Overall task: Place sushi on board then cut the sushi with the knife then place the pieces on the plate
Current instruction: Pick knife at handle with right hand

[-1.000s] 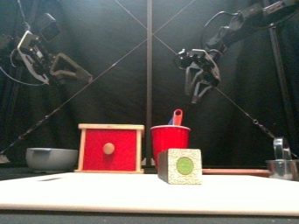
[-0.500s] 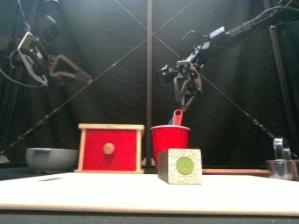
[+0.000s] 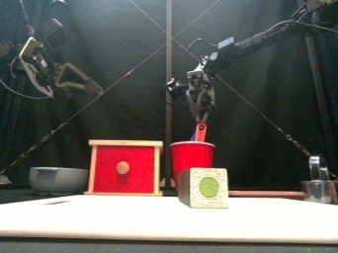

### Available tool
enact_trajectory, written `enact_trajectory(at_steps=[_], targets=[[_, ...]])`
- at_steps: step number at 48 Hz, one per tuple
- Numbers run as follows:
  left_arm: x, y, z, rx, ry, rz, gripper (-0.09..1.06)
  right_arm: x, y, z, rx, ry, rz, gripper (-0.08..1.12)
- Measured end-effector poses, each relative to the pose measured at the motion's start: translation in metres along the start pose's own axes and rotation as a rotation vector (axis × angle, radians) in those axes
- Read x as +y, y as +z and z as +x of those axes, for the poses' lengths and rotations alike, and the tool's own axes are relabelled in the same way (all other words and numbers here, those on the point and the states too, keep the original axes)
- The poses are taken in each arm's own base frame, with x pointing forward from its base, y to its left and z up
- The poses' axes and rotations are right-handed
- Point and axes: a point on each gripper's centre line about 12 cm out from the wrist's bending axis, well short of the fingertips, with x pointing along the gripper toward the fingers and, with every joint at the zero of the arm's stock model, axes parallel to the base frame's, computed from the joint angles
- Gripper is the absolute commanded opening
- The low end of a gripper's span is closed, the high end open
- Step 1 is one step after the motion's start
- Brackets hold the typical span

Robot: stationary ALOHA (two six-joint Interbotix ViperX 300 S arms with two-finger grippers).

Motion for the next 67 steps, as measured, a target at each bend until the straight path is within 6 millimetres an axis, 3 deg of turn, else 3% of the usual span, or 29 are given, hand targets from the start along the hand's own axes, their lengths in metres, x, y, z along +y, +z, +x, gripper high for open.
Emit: enact_trajectory(at_steps=[23, 34, 50, 67], targets=[[0.000, -0.005, -0.002, 0.014, 0.000, 0.000, -0.02, 0.003, -0.004, 0.005, 0.083, -0.048, -0.012, 0.88], [0.000, -0.006, -0.002, 0.014, 0.001, -0.002, -0.02, 0.005, -0.003, 0.018, 0.121, -0.045, -0.014, 0.88], [0.000, -0.008, -0.003, 0.022, 0.002, -0.002, -0.02, 0.010, -0.003, 0.019, 0.131, -0.045, -0.014, 0.78], [0.000, -0.009, -0.003, 0.025, 0.002, -0.002, -0.02, 0.015, -0.003, 0.020, 0.139, -0.048, -0.004, 0.78]])
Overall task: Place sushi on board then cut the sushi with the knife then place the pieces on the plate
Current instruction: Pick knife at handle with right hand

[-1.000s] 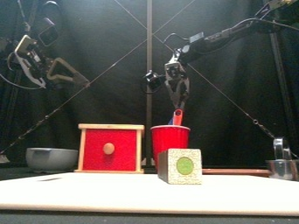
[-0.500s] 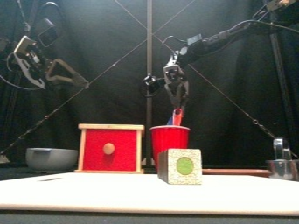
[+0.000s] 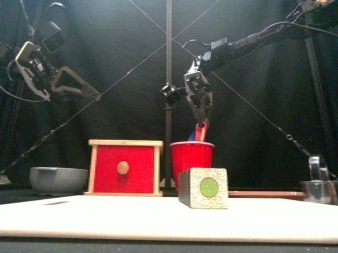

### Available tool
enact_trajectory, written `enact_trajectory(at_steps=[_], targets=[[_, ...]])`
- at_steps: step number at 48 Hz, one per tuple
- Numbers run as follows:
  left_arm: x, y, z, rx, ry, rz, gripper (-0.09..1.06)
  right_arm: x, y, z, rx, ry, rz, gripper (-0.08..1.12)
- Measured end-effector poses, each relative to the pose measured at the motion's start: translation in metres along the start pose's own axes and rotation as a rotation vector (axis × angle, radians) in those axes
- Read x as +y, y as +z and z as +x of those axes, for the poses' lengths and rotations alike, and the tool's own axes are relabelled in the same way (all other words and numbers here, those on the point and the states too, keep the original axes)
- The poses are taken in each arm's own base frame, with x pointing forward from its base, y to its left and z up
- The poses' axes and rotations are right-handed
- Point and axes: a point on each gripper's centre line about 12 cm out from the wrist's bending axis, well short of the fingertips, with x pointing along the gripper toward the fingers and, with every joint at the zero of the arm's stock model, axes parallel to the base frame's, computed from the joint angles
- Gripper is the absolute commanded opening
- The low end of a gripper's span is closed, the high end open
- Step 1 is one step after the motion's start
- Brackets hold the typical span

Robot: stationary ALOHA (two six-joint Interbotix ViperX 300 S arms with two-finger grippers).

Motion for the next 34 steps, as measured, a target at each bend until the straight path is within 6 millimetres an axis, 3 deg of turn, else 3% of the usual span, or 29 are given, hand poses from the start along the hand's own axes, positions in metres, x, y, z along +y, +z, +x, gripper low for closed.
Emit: enact_trajectory(at_steps=[18, 34], targets=[[0.000, -0.001, -0.001, 0.002, 0.000, -0.002, -0.02, 0.000, 0.004, 0.016, 0.043, -0.028, -0.007, 0.78], [0.000, -0.003, -0.001, 0.008, 0.000, -0.003, -0.02, -0.001, 0.011, 0.015, 0.035, -0.039, -0.019, 0.78]])
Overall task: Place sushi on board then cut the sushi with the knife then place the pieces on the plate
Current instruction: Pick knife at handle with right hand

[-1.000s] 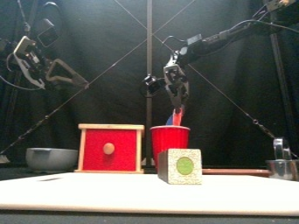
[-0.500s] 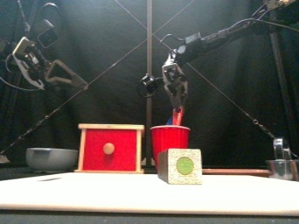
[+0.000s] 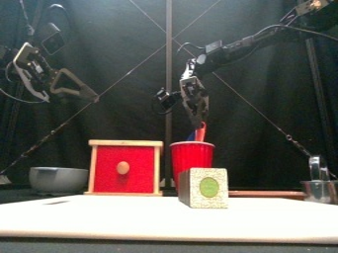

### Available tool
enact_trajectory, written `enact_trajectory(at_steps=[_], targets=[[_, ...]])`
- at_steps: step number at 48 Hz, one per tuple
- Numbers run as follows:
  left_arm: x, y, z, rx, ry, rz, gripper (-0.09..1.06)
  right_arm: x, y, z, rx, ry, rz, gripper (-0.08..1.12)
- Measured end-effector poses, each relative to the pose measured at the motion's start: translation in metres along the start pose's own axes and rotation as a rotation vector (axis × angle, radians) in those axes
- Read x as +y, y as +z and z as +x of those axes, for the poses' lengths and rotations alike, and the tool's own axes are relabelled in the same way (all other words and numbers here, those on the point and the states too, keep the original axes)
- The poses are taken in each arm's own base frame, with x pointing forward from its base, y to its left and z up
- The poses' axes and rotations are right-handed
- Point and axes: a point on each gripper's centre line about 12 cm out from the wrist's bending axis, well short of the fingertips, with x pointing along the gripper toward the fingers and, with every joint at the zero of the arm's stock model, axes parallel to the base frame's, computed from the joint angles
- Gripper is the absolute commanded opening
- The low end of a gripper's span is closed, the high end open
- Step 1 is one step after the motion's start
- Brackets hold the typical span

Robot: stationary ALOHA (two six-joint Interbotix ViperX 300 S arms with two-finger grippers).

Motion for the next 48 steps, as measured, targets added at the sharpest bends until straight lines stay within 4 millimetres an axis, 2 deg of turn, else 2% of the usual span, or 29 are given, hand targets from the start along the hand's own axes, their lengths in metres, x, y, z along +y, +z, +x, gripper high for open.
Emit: enact_trajectory(at_steps=[6, 41, 48], targets=[[0.000, -0.001, 0.000, 0.002, -0.001, 0.001, -0.02, 0.000, 0.003, -0.002, -0.006, -0.006, -0.004, 0.78], [0.000, -0.004, -0.002, 0.009, 0.000, 0.003, -0.02, -0.001, 0.007, 0.012, 0.031, -0.006, -0.005, 0.76], [0.000, -0.007, -0.003, 0.017, 0.000, 0.003, -0.02, -0.002, 0.005, 0.016, 0.045, -0.003, -0.002, 0.72]])
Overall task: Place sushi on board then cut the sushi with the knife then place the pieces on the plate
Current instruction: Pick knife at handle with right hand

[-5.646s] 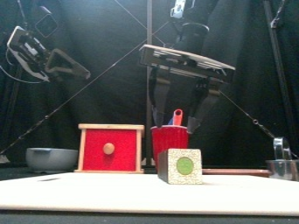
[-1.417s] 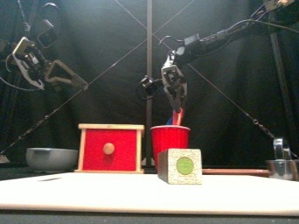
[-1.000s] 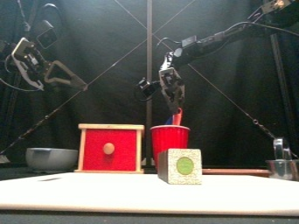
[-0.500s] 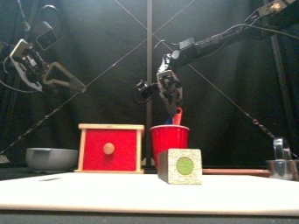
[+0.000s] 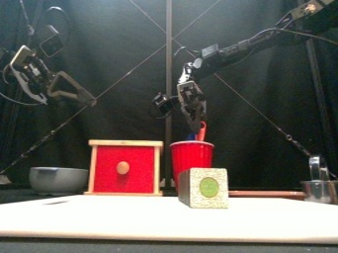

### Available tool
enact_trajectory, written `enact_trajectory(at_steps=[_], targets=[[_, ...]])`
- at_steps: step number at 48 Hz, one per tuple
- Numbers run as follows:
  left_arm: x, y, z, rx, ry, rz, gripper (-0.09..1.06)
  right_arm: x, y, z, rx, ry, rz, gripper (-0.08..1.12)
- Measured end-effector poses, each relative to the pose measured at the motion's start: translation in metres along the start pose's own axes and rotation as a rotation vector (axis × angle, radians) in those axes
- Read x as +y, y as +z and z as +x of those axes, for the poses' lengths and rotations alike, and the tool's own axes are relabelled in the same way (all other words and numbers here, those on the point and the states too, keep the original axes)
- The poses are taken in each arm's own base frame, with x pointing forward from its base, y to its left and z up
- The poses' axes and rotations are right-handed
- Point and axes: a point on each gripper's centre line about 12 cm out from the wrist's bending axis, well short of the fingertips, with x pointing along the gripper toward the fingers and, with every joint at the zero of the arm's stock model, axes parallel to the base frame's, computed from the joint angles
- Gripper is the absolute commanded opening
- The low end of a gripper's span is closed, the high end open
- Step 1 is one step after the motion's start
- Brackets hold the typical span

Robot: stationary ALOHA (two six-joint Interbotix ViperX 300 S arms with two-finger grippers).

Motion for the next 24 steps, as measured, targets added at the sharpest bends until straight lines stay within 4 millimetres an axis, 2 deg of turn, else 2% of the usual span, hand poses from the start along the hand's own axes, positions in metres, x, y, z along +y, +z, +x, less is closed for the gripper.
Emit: enact_trajectory(at_steps=[11, 24], targets=[[-0.0001, -0.0012, -0.0004, 0.003, -0.001, 0.001, -0.02, -0.0016, -0.0039, 0.0080, 0.027, 0.003, 0.008, 0.61], [0.0000, -0.0012, -0.0004, 0.003, 0.000, 0.000, -0.02, -0.0025, -0.0039, 0.0072, 0.028, -0.013, 0.007, 0.54]])
